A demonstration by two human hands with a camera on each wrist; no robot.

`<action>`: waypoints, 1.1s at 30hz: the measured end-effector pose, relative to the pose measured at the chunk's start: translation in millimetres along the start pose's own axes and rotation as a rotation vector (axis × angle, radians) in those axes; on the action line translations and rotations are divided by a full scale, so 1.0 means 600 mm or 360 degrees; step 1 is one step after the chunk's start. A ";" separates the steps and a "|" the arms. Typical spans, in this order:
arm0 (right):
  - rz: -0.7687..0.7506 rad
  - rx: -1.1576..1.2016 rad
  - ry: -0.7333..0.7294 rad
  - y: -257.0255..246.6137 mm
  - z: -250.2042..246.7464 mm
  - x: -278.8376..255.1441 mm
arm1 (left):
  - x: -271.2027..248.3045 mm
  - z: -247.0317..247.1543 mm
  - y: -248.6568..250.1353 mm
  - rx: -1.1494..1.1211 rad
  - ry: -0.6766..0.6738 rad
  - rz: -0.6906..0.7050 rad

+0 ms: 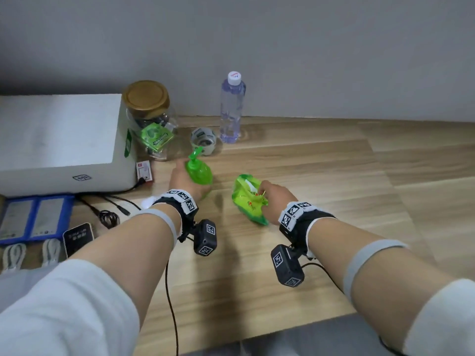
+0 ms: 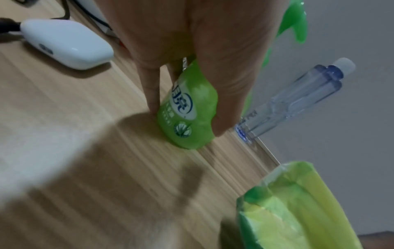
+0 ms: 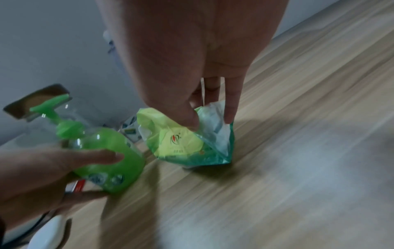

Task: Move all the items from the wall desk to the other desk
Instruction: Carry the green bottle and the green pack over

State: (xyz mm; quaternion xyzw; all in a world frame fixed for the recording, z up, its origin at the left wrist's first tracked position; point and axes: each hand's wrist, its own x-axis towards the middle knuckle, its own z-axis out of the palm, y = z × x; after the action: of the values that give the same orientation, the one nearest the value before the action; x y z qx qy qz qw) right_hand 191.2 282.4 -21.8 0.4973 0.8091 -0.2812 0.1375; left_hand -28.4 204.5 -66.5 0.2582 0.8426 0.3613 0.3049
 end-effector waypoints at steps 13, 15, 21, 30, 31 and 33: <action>0.0197 0.0178 0.0668 0.210 -0.268 -0.225 | -0.172 0.124 0.371 -0.0332 -0.0517 0.0269; 0.0232 0.0198 0.0818 0.263 -0.320 -0.274 | -0.222 0.158 0.454 -0.0359 -0.0598 0.0370; 0.0348 0.0326 0.1182 0.470 -0.449 -0.441 | -0.412 0.302 0.659 -0.0492 -0.0804 0.0632; 0.0571 0.0340 0.1497 0.787 -0.546 -0.689 | -0.692 0.566 0.847 -0.0642 -0.1039 0.0946; 0.0600 0.0341 0.1522 0.816 -0.549 -0.709 | -0.714 0.591 0.861 -0.0618 -0.1052 0.0984; 0.0660 0.0356 0.1563 0.869 -0.552 -0.743 | -0.752 0.636 0.887 -0.0583 -0.1079 0.1030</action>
State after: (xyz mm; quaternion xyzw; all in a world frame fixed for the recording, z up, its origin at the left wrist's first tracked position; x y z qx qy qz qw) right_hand 878.5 335.4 302.5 0.7309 0.6283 -0.0672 -0.2580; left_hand 660.6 403.3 277.9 0.5514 0.4955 0.4750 0.4742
